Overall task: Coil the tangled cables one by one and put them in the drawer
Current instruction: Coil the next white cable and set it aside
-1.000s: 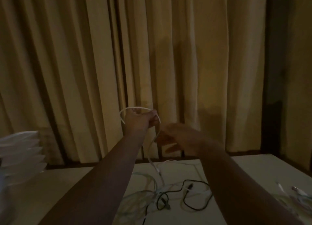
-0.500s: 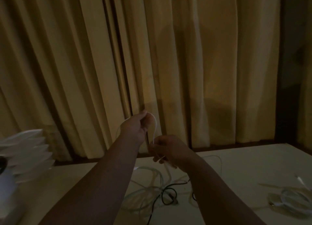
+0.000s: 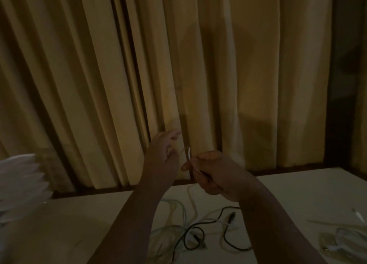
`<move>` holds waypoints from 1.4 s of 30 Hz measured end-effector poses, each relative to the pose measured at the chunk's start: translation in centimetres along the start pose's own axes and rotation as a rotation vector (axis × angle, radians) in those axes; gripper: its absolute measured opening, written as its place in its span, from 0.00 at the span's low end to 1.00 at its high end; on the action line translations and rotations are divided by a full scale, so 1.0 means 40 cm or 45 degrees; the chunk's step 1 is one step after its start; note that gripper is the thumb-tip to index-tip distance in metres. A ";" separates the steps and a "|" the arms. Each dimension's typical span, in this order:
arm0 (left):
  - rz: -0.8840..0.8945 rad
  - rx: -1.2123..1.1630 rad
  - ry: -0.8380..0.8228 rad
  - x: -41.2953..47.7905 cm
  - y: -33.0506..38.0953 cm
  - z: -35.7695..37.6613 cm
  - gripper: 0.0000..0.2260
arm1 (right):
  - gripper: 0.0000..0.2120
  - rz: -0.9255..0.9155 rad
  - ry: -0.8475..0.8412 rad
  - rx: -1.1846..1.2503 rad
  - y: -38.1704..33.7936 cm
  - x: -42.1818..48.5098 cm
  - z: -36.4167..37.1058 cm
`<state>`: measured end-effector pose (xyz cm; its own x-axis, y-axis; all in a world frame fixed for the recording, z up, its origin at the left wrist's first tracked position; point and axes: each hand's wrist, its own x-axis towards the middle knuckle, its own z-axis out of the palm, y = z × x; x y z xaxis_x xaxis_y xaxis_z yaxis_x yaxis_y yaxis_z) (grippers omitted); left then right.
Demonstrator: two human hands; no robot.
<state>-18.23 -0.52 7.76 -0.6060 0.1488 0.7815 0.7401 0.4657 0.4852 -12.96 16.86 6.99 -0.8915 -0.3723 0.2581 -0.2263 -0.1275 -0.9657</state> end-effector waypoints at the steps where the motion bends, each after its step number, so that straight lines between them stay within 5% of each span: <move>1: 0.033 0.003 -0.084 -0.004 -0.014 0.007 0.17 | 0.16 -0.008 -0.067 0.097 -0.007 -0.005 -0.006; 4: -0.040 -0.307 -0.253 -0.027 -0.016 0.025 0.10 | 0.15 -0.039 -0.256 0.436 -0.013 -0.006 -0.023; 7: -0.101 -0.408 -0.131 -0.038 -0.008 0.046 0.08 | 0.14 -0.026 -0.341 0.683 -0.006 0.004 -0.035; 11: -0.195 -0.149 0.128 -0.015 -0.024 0.044 0.08 | 0.17 -0.003 -0.130 0.479 0.000 0.001 -0.048; 17: -0.283 0.011 0.314 -0.009 -0.055 0.023 0.07 | 0.12 0.025 -0.187 0.156 -0.010 -0.018 -0.044; 24: -0.218 0.161 0.254 -0.020 -0.057 0.046 0.08 | 0.11 0.260 -0.317 -0.244 -0.009 -0.017 -0.012; 27: -0.204 0.183 0.258 -0.023 -0.048 0.049 0.07 | 0.11 0.343 -0.338 -0.193 -0.003 -0.007 -0.002; 30: -0.194 0.145 0.200 -0.030 -0.039 0.045 0.08 | 0.10 0.182 -0.362 -0.011 -0.004 -0.008 0.008; 34: -0.359 -0.282 -0.149 -0.048 0.015 0.049 0.09 | 0.11 -0.218 -0.159 0.295 -0.019 -0.002 0.014; 39: -0.026 -0.044 -0.443 -0.065 0.047 0.071 0.10 | 0.10 -0.427 0.192 0.599 -0.022 0.015 -0.010; 42: -0.059 -0.034 -0.487 -0.068 0.056 0.072 0.10 | 0.09 -0.471 0.389 0.538 -0.012 0.025 -0.012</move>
<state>-15.76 2.62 5.60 -0.7000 0.4453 0.5583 0.7139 0.4572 0.5304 -13.93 16.98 7.69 -0.8699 0.0364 0.4918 -0.4216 -0.5724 -0.7033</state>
